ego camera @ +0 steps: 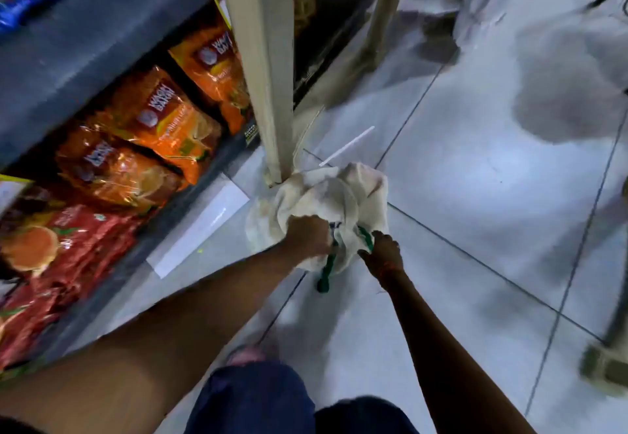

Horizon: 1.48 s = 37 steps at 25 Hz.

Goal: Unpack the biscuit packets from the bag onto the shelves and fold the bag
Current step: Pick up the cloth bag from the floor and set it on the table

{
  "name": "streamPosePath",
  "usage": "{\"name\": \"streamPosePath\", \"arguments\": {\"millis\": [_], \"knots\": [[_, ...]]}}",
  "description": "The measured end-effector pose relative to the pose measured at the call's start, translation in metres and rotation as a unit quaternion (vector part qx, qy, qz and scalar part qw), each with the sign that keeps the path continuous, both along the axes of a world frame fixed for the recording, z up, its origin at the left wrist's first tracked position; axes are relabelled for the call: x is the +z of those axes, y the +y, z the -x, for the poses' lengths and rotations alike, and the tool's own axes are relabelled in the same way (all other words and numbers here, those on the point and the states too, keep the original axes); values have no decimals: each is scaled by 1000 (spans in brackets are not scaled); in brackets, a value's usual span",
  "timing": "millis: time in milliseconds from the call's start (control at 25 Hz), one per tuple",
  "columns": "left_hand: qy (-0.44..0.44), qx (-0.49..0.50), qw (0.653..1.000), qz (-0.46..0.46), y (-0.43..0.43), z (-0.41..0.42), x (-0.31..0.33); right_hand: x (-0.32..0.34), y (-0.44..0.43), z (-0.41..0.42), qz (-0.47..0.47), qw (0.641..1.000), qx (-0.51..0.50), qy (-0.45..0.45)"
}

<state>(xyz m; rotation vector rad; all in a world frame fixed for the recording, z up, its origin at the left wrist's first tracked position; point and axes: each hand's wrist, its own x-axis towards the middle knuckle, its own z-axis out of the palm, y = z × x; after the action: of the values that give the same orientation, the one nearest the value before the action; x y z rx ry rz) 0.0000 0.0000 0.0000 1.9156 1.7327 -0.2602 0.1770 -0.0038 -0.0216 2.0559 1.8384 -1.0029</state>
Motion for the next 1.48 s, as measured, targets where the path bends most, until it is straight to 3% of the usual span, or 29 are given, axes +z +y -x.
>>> {"name": "streamPosePath", "arguments": {"millis": [120, 200, 280, 440, 560, 720, 880, 1040, 1200, 1360, 1480], "knots": [[-35, 65, 996, 45, -10, -23, -50, -37, 9, 0, 11, 1000, -15, 19], [-60, 114, 990, 62, -11, -34, -66, -48, 12, 3, 49, 995, -42, 79], [-71, 115, 989, 56, -6, -31, -71, -52, 16, 9, 58, 992, -54, 95], [-50, 148, 987, 22, -9, -7, -38, -16, 13, 21, -38, 991, -50, 118], [-189, 210, 959, 5, -6, 11, 8, 43, 5, 35, -108, 962, -104, 227], [-299, 311, 901, -49, -3, 25, 102, 135, 9, 51, -142, 940, -156, 267], [-320, 309, 895, -27, -21, 37, 197, 225, -11, 60, -143, 949, -132, 249], [-272, 262, 925, -50, -40, 46, 293, 329, -28, 72, -141, 949, -122, 256], [-225, 229, 947, -26, -66, 51, 420, 447, -44, 73, -69, 974, -107, 185], [-196, 134, 969, -61, -94, 61, 540, 577, -67, 75, -21, 992, 3, 122], [-196, 100, 967, -126, -93, 71, 627, 672, -64, 79, -47, 990, 49, 123]]}}
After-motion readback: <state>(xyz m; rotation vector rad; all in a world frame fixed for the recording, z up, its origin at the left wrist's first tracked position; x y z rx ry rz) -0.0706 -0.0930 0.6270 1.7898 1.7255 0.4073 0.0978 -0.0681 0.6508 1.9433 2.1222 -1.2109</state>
